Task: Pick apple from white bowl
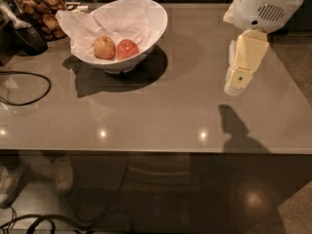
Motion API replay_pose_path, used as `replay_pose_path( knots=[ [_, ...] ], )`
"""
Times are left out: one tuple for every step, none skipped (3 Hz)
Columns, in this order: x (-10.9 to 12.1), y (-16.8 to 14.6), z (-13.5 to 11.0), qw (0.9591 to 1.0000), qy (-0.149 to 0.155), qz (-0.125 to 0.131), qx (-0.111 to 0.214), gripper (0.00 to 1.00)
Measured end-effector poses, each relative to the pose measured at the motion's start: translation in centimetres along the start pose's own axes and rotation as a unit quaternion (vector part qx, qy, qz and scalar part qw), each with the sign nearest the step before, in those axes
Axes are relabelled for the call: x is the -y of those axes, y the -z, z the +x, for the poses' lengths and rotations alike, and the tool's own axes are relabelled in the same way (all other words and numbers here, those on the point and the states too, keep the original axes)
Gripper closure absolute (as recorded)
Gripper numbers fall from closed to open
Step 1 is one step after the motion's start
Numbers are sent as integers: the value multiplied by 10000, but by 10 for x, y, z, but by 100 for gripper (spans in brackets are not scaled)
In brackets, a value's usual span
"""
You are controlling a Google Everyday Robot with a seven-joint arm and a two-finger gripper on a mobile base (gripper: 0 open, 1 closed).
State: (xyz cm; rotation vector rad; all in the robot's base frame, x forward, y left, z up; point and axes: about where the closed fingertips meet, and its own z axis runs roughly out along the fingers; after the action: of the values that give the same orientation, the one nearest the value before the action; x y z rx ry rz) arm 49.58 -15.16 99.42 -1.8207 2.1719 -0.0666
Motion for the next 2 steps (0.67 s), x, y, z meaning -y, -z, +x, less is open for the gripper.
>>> replay_pose_path(
  knots=[
    [8,-5,-17,9996,257,-20,82,0],
    [18,-5,-24,9995,158,67,257,0]
  ],
)
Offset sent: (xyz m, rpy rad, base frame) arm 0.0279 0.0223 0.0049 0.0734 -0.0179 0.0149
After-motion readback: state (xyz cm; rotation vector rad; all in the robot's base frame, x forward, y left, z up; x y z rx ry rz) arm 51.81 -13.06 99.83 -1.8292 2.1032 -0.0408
